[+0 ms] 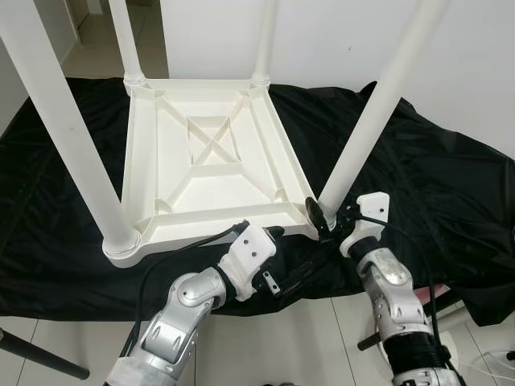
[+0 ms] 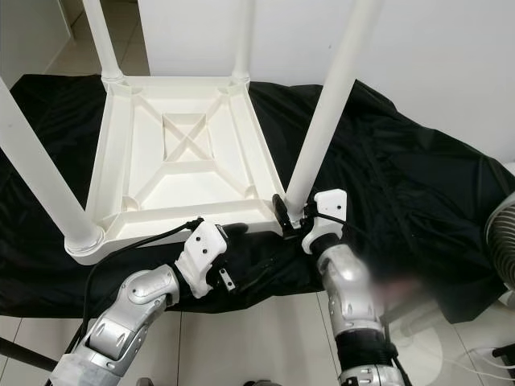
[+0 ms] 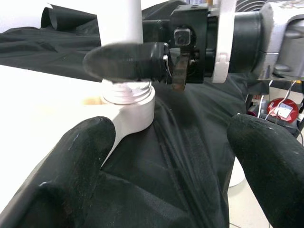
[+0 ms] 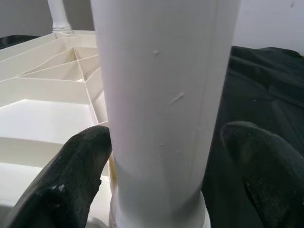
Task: Building children table
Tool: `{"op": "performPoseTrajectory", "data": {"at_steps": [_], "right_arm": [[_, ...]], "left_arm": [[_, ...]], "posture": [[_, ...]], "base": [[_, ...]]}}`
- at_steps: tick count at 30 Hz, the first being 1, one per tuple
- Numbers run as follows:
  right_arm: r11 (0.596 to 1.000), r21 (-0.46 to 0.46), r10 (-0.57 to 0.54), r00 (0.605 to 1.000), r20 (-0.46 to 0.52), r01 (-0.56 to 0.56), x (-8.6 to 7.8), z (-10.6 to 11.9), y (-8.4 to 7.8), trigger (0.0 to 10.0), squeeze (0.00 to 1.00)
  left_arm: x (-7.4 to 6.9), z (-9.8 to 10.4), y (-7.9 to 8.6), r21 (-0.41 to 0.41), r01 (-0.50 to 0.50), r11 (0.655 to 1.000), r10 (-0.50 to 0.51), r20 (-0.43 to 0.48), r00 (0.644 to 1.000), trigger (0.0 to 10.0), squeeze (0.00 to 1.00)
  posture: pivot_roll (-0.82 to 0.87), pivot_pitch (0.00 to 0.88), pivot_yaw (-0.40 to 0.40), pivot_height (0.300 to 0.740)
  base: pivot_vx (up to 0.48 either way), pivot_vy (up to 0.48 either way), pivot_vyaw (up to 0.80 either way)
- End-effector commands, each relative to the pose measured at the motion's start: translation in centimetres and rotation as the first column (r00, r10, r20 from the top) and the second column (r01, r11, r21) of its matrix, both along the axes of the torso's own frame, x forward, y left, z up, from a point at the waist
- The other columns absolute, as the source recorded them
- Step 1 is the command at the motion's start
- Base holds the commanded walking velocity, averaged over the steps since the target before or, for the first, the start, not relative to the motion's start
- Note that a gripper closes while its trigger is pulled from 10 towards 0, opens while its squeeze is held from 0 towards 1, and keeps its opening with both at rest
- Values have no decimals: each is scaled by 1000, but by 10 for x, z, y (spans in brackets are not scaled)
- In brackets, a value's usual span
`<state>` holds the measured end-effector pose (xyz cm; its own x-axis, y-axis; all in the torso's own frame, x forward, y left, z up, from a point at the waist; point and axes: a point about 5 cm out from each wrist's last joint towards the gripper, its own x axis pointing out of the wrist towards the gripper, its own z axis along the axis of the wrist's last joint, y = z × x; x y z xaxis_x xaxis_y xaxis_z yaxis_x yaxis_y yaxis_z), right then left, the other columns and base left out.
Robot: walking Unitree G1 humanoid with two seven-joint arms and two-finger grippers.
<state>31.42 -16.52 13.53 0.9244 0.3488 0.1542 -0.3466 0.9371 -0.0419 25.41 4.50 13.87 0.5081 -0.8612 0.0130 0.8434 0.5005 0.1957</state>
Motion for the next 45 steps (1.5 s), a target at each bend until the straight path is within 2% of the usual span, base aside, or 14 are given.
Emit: {"op": "performPoseTrajectory", "data": {"at_steps": [1,3,8,9,10,11,12,26,27,33,37,40,42,45], "right_arm": [[996,-34,78,997,-13,-79,3,-3,0,10000,0],[996,-34,78,997,-13,-79,3,-3,0,10000,0],[971,-96,215,975,-47,-219,13,-1,3,10000,0],[963,-112,239,969,-56,-244,16,-1,5,3176,0],[963,-112,239,969,-56,-244,16,-1,5,3176,0],[957,-120,257,965,-61,-262,18,-1,6,196,0],[951,-133,271,960,-72,-278,20,-2,7,0,0],[958,-111,248,960,-132,-263,17,-17,-6,0,0],[971,-66,221,967,-123,-230,16,-18,-8,10000,0],[989,-36,139,983,-121,-144,16,-18,-9,10000,0],[1000,-9,-31,992,-126,30,15,-20,-8,10000,0],[992,32,-113,983,-142,119,13,-21,-5,10000,0],[992,32,-113,983,-142,119,13,-21,-5,10000,0],[974,70,-203,965,-167,217,8,-25,8,10000,0]], "left_arm": [[0,-4,-2,19,12,1000,-12,-5,1000,10000,0],[0,-4,-2,19,12,1000,-12,-5,1000,10000,0],[2,-2,-2,17,9,1000,-9,2,1000,10000,0],[2,-2,-3,17,8,1000,-8,3,1000,10000,0],[2,-2,-3,17,8,1000,-8,3,1000,10000,0],[2,-2,-3,17,8,1000,-8,4,1000,10000,0],[2,-2,-3,16,7,1000,-7,5,1000,10000,0],[1,-2,-2,13,-5,1000,5,3,1000,10000,0],[1,-2,-2,12,-3,1000,3,3,1000,10000,0],[0,-2,-2,11,-1,1000,1,3,1000,10000,0],[0,-3,-1,12,-1,1000,1,0,1000,10000,0],[-1,-3,-1,13,-1,1000,1,-2,1000,10000,0],[-1,-3,-1,13,-1,1000,1,-2,1000,10000,0],[-1,-3,-2,13,3,1000,-3,-2,1000,10000,0]], "posture": [[-21,69,-70,740],[-21,69,-70,740],[-19,68,-70,740],[-19,68,-70,740],[-19,68,-70,740],[-18,67,-70,740],[-15,67,-71,740],[-14,74,-78,740],[-17,78,-76,740],[-17,79,-76,740],[-17,82,-75,740],[-20,83,-74,740],[-20,83,-74,740],[-23,82,-72,740]], "base": [[0,0,0],[0,0,0],[0,0,0],[0,0,0],[0,0,0],[0,0,0],[0,0,0],[0,0,0],[0,0,0],[0,0,0],[0,0,0],[0,0,0],[0,0,0],[0,0,0]]}}
